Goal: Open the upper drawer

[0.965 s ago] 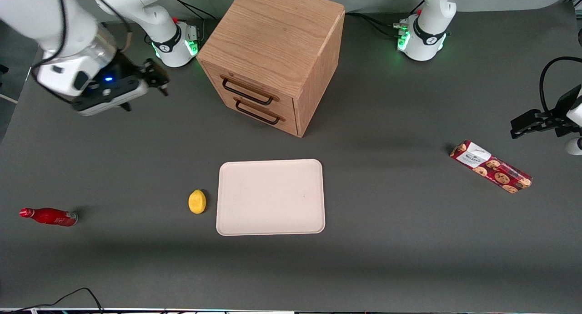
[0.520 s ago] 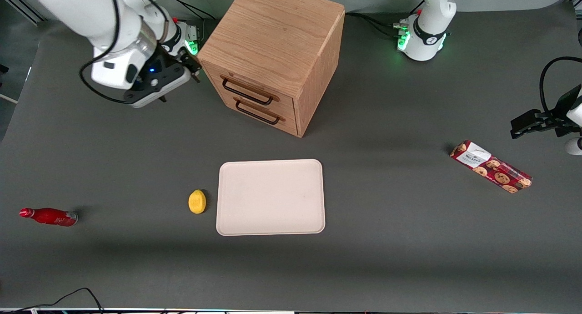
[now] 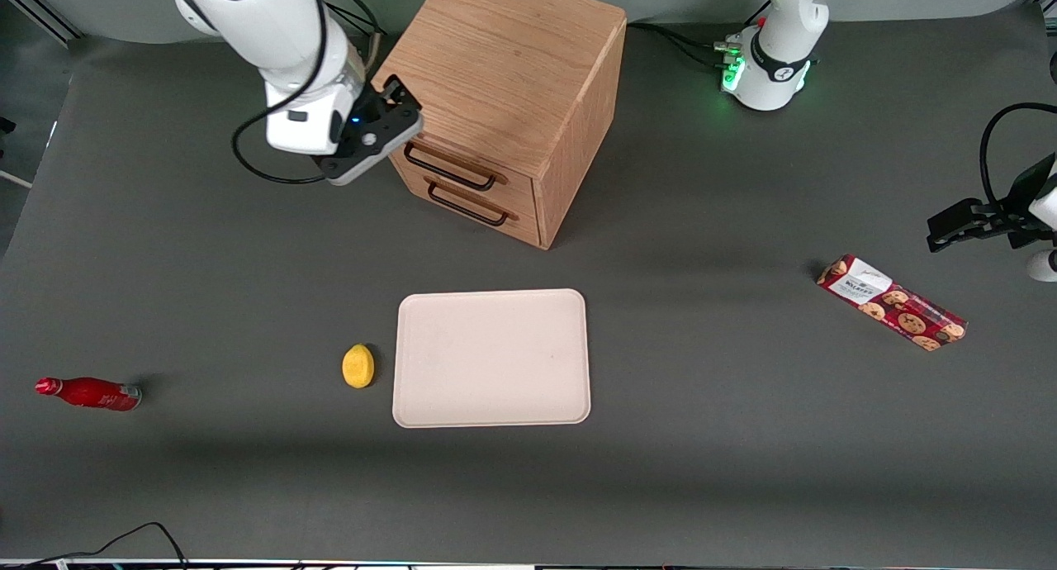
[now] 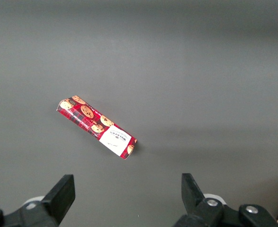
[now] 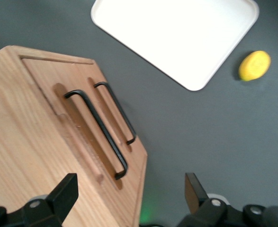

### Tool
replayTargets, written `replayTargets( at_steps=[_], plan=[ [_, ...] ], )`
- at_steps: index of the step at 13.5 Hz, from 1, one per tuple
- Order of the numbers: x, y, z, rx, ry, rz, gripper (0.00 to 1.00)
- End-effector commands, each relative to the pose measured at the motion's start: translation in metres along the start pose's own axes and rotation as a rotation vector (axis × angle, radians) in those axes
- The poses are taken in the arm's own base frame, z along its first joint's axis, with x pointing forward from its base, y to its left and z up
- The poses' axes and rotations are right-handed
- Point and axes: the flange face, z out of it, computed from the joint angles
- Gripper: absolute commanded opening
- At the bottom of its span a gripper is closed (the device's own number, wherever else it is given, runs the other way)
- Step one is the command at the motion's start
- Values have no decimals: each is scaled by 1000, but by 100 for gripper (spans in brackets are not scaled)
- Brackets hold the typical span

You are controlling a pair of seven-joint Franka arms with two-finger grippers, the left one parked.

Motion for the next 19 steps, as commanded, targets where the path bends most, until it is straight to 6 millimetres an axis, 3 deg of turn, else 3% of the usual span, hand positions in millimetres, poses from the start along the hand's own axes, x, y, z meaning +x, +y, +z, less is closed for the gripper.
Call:
replayTargets(
  at_steps=[1, 6, 13, 18, 19],
  plan=[
    [12, -3, 16, 95, -27, -30, 100],
    [36, 29, 62, 273, -66, -152, 100],
    [54, 34, 113, 284, -138, -203, 100],
    [52, 42, 143, 346, -163, -227, 100],
    [52, 41, 157, 377, -166, -238, 100]
  ],
)
